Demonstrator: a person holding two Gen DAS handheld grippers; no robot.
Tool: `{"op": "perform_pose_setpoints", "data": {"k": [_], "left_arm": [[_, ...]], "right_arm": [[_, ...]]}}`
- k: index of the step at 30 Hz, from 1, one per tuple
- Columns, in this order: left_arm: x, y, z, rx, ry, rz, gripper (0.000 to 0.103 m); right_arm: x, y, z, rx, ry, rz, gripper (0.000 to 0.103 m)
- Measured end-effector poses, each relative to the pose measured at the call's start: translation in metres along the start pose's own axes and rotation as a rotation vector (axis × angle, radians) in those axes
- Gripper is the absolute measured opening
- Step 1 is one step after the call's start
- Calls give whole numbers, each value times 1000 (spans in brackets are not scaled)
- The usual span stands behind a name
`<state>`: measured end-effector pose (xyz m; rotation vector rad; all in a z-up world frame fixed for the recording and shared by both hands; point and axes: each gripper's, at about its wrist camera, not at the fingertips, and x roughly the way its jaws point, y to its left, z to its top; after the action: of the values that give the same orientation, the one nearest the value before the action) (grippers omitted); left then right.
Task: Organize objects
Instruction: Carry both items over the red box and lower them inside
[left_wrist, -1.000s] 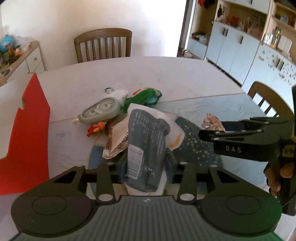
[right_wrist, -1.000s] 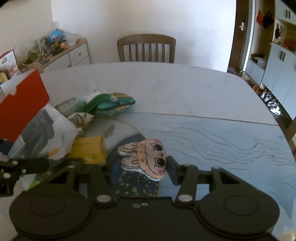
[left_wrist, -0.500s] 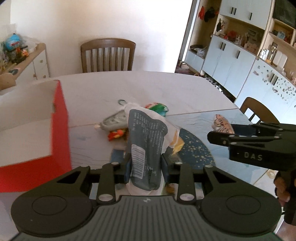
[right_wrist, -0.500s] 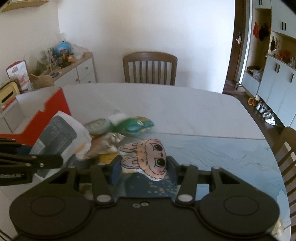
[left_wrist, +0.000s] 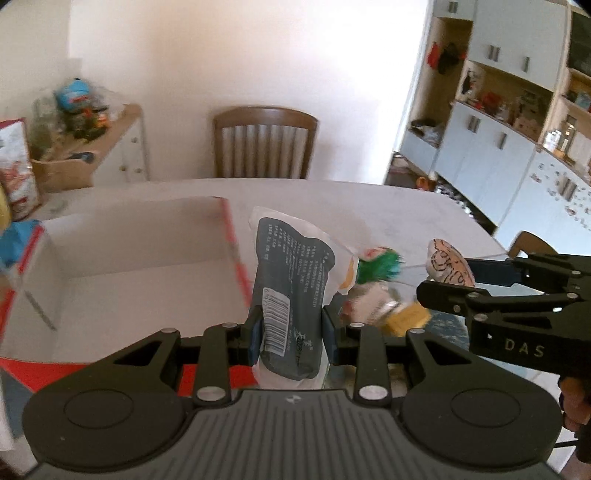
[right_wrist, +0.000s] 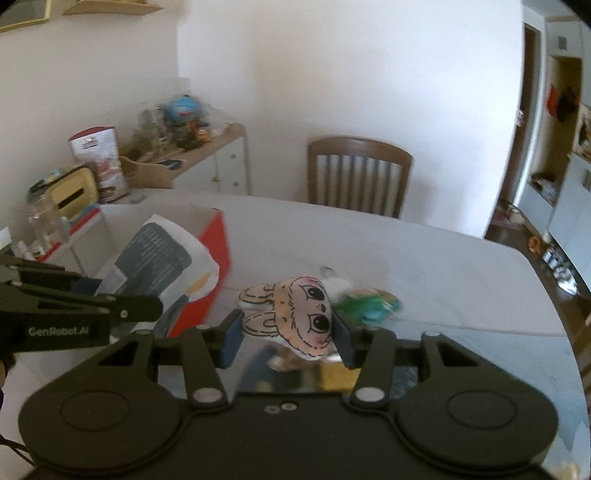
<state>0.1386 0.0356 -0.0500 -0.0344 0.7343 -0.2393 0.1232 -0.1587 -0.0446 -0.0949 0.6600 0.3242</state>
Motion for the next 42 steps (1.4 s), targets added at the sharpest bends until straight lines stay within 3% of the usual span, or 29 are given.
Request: {"op": "perform_pose_setpoints", "data": {"k": [10, 20, 30, 37, 42], "left_arm": [[-16, 71, 20, -55, -21, 94, 32], [4, 133, 32, -85, 12, 202, 32], [58, 165, 35, -32, 121, 279, 32], [99, 182, 34, -28, 267, 275, 32], [117, 188, 28, -42, 327, 268, 32]], "right_arm": [[25, 72, 35, -89, -11, 87, 50], [73, 126, 53, -157, 44, 138, 49], [128, 153, 60, -182, 154, 183, 49], [168, 178, 56, -236, 259, 199, 49], [190, 188, 48, -255, 324, 192, 49]]}}
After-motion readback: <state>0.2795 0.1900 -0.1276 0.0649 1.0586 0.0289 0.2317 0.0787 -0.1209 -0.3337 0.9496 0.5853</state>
